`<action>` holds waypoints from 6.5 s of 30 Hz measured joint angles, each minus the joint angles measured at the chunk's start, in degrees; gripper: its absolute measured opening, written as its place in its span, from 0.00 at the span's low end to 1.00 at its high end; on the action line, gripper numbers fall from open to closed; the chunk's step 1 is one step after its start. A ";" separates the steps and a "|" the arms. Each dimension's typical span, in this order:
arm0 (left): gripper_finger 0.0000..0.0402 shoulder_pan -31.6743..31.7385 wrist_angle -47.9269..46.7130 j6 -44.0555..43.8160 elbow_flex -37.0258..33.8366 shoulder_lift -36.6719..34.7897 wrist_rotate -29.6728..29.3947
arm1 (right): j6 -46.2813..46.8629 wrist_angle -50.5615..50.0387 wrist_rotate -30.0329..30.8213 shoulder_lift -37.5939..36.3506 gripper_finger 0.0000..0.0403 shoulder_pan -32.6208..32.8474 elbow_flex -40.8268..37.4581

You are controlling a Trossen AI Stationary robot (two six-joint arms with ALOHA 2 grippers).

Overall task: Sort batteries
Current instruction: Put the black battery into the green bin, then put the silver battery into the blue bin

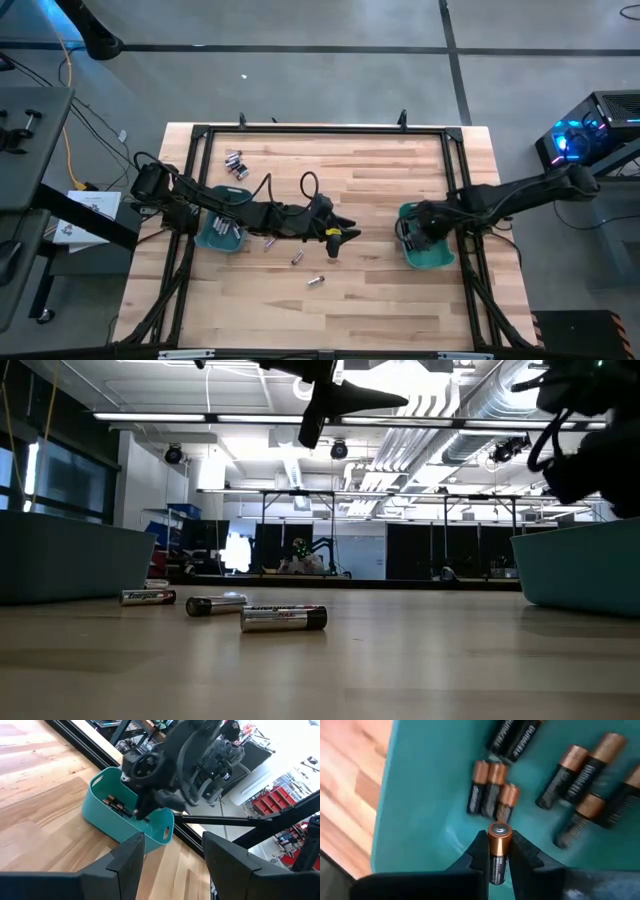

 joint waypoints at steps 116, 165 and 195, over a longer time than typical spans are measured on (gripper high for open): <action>0.07 -0.61 -51.74 16.51 29.26 2.78 4.35 | -55.51 56.75 2.09 13.17 0.40 -0.07 14.21; 0.54 -0.93 15.67 65.44 21.31 3.76 -10.50 | -31.56 127.99 13.87 0.85 0.08 2.71 -9.94; 0.53 4.94 11.39 70.42 37.62 16.43 6.20 | -31.05 130.98 7.66 1.14 0.08 2.71 -9.92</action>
